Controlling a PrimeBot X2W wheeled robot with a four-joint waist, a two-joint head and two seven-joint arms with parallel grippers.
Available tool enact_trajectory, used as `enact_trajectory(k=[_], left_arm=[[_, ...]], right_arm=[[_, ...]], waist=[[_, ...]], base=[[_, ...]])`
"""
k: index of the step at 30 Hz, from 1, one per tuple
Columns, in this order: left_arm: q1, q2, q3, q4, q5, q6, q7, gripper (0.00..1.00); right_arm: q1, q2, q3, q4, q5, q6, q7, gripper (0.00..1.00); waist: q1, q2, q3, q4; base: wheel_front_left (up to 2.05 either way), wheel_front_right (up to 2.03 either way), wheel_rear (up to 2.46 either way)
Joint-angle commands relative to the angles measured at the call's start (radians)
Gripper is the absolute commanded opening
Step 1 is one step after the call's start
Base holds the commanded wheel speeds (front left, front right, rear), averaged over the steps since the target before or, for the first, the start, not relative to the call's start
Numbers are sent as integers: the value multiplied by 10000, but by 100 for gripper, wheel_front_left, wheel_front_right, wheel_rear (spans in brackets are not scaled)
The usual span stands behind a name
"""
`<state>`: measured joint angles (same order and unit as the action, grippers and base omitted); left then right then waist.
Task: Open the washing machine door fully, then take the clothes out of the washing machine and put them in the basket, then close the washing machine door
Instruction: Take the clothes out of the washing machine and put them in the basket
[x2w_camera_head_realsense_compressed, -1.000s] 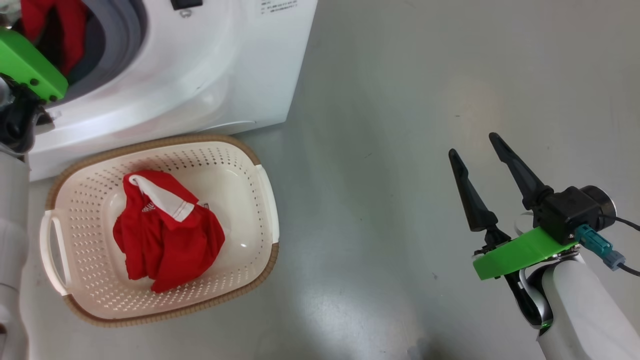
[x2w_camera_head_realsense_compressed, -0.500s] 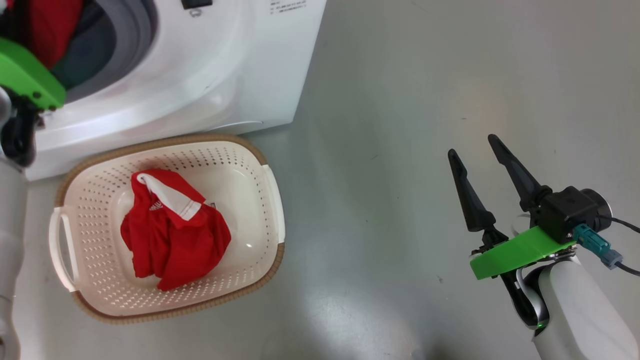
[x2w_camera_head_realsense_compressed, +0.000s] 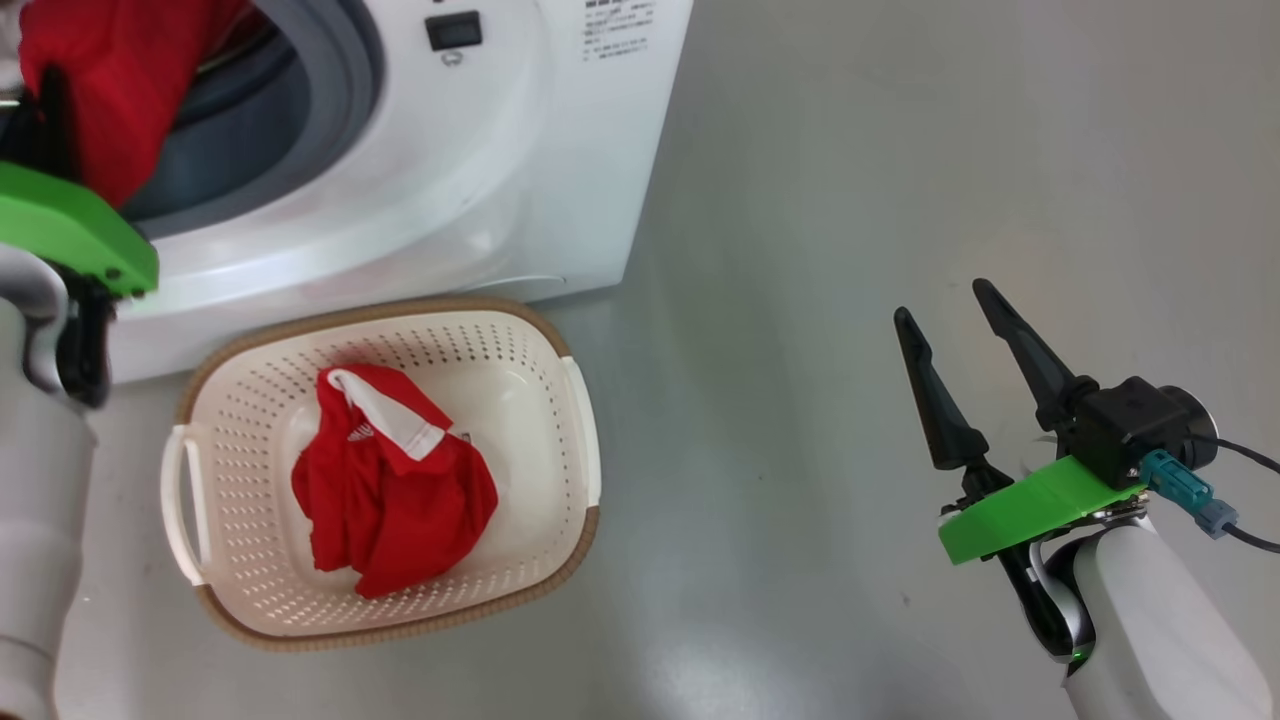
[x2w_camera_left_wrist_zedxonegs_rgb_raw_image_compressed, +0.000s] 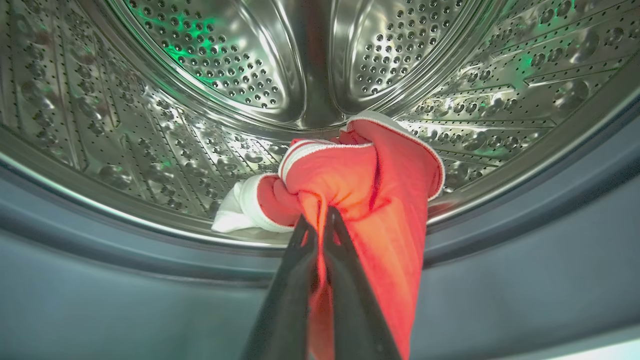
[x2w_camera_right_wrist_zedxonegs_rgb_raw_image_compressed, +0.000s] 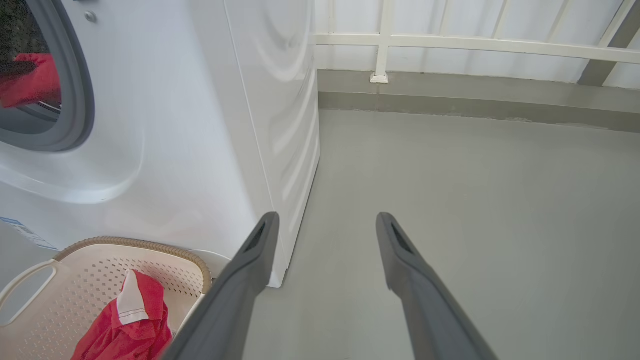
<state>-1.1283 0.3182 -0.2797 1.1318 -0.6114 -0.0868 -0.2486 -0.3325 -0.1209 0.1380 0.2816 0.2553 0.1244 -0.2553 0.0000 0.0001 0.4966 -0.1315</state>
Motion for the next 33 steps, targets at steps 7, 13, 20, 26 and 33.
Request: enact_trajectory(k=[7, 13, 20, 26, 33], left_arm=[[1548, 783, 712, -2566, 971, 701, -128, 0], [3478, 537, 1609, -4265, 1390, 847, -130, 0], [5181, 133, 2306, -5977, 2136, 993, -130, 0], [6870, -576, 3076, -8082, 2585, 1269, -131, 0], [8164, -871, 3101, -9848, 3269, 1336, -131, 0]], right_arm=[[190, 19, 104, -180, 214, 63, -65, 100], [423, 62, 99, -92, 271, 63, -65, 100], [932, 132, -21, 74, 314, 63, -65, 100], [1267, 209, 29, 136, 339, 63, -65, 100], [1540, 202, 83, 216, 336, 63, -65, 100]], waist=[[0, -1, -651, 345], [0, -1, -1313, 378], [0, -1, -2232, 561], [0, -1, -2875, 647], [0, -1, -3397, 770]], base=[[0, 0, 0], [0, 0, 0], [0, 0, 0], [0, 0, 0], [0, 0, 0]])
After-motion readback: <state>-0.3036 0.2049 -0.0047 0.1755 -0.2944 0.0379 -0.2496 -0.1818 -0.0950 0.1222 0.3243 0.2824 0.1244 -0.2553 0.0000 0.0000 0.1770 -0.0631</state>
